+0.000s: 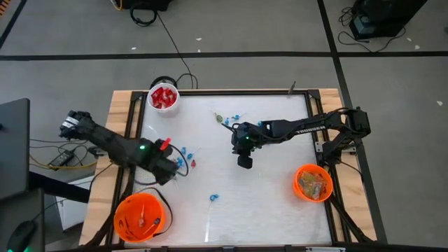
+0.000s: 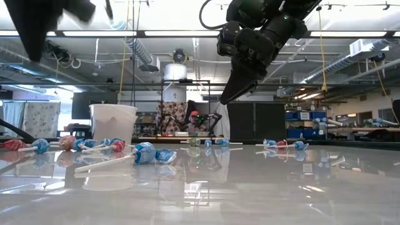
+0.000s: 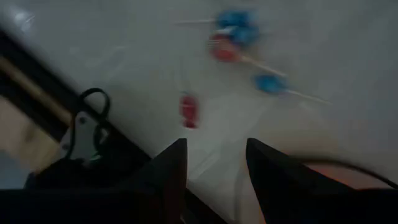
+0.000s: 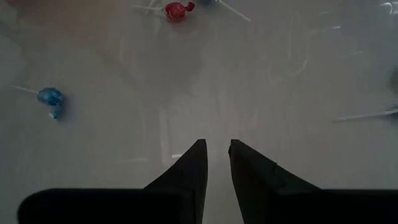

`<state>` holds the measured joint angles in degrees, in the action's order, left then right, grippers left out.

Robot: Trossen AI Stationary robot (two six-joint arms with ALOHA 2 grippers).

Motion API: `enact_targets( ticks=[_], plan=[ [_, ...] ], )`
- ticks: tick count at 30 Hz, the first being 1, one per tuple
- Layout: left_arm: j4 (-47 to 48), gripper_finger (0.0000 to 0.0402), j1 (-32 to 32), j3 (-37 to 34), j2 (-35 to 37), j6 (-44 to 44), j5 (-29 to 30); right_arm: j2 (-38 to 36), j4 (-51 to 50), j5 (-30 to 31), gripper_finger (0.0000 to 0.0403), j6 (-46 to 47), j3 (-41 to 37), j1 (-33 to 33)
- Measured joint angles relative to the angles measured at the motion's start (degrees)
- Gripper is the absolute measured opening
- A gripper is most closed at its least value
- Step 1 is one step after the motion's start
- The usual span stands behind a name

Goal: Sort candy by brand, put in halloween buckets
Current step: Put the left small red sucker into the left orange bucket

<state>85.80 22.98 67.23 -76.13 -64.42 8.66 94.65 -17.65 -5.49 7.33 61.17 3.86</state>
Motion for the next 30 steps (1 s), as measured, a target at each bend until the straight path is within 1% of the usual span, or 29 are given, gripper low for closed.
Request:
enact_targets(
  ticks=[3,7,12,15,19,23,26,30],
  plan=[
    [-2.0,0.0172,-2.8,-6.6,0.1,0.0,0.2,0.0,-0.1,-0.1,0.0082,0.0,0.0,0.0],
    [-8.9,0.0172,-5.0,-14.7,0.0,0.0,-2.2,0.0,-0.3,-0.1,0.0082,0.0,0.0,0.0],
    [-16.0,0.0172,-6.6,-21.6,0.1,-0.6,-2.8,0.0,-0.3,-0.1,0.0082,0.0,0.0,0.0],
    [-19.7,0.0172,-7.4,-24.9,0.1,-1.6,-2.9,0.0,-0.3,-0.1,0.0082,0.0,0.0,0.0],
    [-22.4,0.0172,-7.7,-28.4,0.1,-1.7,-3.8,0.0,-0.3,-0.1,0.0082,0.0,0.0,0.0],
    [-26.1,0.0172,-7.7,-31.6,0.1,-1.7,-5.6,0.0,-0.3,-0.1,0.0082,0.0,0.0,0.0],
    [-29.5,0.0172,-7.7,-33.5,0.1,-0.3,-6.9,0.0,-0.3,-0.1,0.0082,0.0,0.0,0.0],
    [-30.6,0.0165,-7.7,-34.5,0.3,1.1,-6.7,0.0,-0.4,-0.1,0.0082,0.0,0.0,0.0]
  ],
)
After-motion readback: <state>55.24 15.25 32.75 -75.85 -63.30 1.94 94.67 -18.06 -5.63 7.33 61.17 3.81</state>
